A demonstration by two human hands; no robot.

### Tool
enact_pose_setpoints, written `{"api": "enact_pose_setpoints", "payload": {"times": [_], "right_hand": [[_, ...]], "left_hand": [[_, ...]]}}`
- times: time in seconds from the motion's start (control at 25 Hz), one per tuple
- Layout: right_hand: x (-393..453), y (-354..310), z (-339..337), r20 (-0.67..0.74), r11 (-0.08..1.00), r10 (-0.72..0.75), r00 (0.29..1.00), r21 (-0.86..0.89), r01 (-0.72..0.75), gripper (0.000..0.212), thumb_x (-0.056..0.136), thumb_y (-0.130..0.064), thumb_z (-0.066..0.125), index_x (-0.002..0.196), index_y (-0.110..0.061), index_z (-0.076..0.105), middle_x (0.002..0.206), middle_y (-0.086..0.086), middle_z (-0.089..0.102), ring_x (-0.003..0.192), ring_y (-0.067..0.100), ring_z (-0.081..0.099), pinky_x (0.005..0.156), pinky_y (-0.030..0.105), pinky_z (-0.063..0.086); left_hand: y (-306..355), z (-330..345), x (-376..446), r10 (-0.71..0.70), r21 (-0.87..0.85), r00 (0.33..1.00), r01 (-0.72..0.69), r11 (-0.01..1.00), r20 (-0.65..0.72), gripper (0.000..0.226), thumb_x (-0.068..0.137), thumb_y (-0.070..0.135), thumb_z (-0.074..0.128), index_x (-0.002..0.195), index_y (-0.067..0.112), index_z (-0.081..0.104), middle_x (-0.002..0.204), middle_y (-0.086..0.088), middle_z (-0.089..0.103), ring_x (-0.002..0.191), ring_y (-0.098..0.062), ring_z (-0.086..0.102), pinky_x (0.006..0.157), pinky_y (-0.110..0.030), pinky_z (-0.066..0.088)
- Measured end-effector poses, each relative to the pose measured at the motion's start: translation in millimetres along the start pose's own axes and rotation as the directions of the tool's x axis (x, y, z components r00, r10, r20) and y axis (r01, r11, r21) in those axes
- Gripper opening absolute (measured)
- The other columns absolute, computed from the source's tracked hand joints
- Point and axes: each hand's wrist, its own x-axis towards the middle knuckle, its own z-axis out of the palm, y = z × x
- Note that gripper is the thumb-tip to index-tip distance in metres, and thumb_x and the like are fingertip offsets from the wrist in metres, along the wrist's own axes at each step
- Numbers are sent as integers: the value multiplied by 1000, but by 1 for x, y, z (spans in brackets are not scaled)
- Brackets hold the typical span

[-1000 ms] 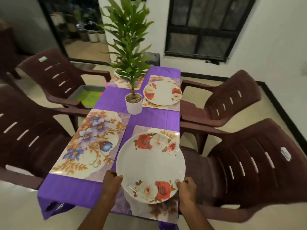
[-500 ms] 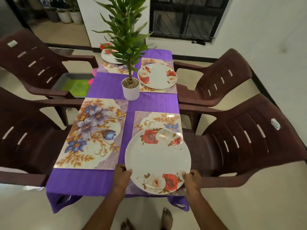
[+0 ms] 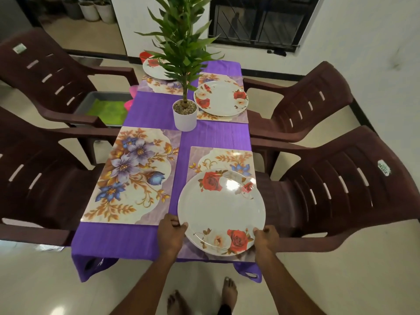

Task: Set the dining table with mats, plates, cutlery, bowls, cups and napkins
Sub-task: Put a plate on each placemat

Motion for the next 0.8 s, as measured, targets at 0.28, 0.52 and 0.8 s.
{"api": "enact_pose_setpoints", "payload": {"times": [0.28,0.52,0.8], "right_hand": [[-10,3,7,-125,926,-212,969,-344,158,23,88,-12,74,102,3,64,101,22,69,94,41,67,75,39,53],[-18,-6,5,-121,893,-194,974,-432,124,32,88,-14,73,108,8,62,107,25,68,97,43,68,76,44,57],[-20,-6,4,-127,913,-152,980,-397,90,28,88,-15,72,106,3,63,102,21,69,93,40,68,74,42,58]], "left_hand": [[10,4,-15,61,139,991,-44,989,-121,19,89,25,78,96,14,64,96,0,70,81,-16,60,74,-28,48],[12,-5,-14,99,210,992,-80,974,-80,23,88,29,79,98,14,64,100,-3,72,90,-23,69,78,-31,54],[13,-14,-12,89,129,996,-85,988,-25,21,89,28,78,97,17,63,93,4,65,80,-12,57,75,-24,47]]}}
